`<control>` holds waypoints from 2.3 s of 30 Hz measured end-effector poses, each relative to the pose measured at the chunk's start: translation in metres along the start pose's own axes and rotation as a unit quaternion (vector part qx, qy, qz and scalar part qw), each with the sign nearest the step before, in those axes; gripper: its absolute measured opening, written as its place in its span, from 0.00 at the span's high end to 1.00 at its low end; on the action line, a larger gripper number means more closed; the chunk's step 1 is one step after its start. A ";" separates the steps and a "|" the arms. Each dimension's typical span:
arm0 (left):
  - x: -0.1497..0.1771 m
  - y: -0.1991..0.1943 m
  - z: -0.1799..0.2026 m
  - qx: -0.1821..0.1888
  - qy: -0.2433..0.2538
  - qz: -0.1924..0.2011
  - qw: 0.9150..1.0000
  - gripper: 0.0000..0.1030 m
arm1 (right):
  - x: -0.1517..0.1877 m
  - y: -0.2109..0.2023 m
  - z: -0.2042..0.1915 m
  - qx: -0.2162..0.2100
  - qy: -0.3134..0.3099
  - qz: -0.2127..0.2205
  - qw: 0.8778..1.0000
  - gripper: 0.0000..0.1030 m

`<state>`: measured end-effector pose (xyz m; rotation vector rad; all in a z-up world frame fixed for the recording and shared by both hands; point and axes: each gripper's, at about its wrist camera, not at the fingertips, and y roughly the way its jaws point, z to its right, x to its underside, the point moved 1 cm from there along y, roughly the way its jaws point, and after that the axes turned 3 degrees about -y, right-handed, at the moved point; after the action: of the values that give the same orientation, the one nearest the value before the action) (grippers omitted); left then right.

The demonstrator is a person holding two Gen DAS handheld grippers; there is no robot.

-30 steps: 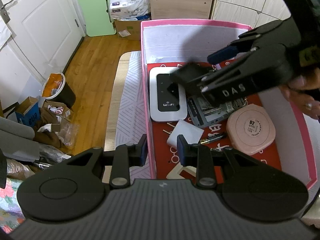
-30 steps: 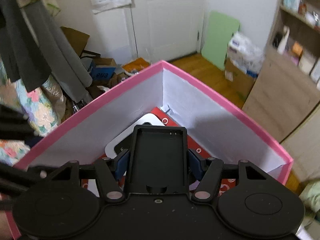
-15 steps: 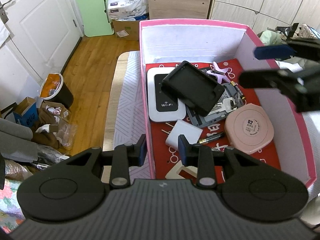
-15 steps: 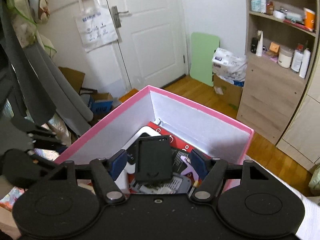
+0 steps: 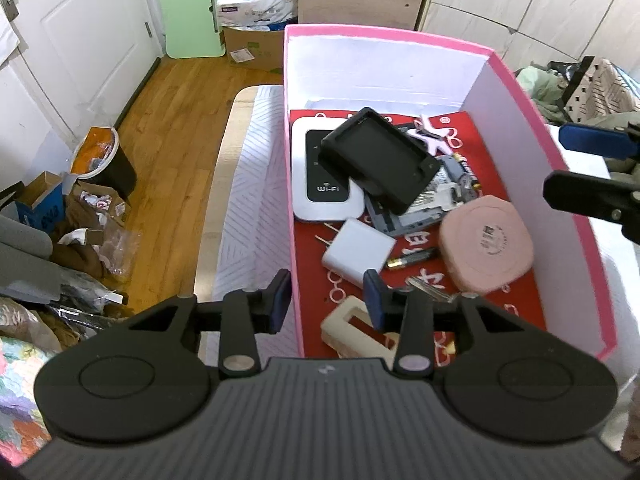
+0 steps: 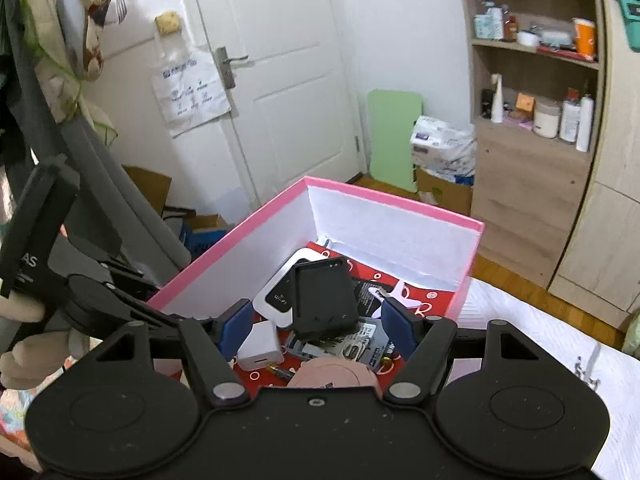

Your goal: Organize rigid objects

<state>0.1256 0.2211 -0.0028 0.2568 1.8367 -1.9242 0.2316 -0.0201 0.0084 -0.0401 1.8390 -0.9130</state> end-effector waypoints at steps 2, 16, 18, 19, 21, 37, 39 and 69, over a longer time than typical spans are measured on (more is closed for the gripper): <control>0.003 -0.007 0.005 0.000 0.013 -0.002 1.000 0.54 | 0.002 -0.006 -0.003 0.002 0.003 0.006 1.000 0.25; 0.040 -0.071 0.039 -0.081 0.043 0.091 0.992 0.20 | 0.025 -0.054 -0.017 0.029 0.043 0.028 0.998 0.20; 0.045 -0.074 0.045 -0.071 0.043 0.091 0.992 0.19 | 0.028 -0.059 -0.019 0.036 0.048 0.028 0.998 0.18; 0.047 -0.076 0.047 -0.064 0.042 0.091 0.993 0.19 | 0.030 -0.061 -0.020 0.042 0.050 0.028 0.997 0.17; 0.052 -0.079 0.053 -0.052 0.042 0.095 0.993 0.19 | 0.034 -0.066 -0.023 0.063 0.053 0.028 0.996 0.08; 0.074 -0.091 0.082 -0.031 0.008 0.117 0.993 0.11 | 0.074 -0.118 -0.024 0.155 0.142 0.018 0.978 0.06; 0.075 -0.091 0.082 -0.037 0.001 0.112 0.993 0.11 | 0.076 -0.123 -0.029 0.169 0.131 0.019 0.977 0.06; 0.113 -0.095 0.103 -0.032 0.015 0.100 0.994 0.07 | 0.098 -0.153 -0.064 0.237 0.102 0.033 0.966 0.06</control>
<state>0.0020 0.0973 0.0415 0.4324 1.8133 -1.7309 0.0780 -0.1336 0.0355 0.4239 1.7473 -1.3253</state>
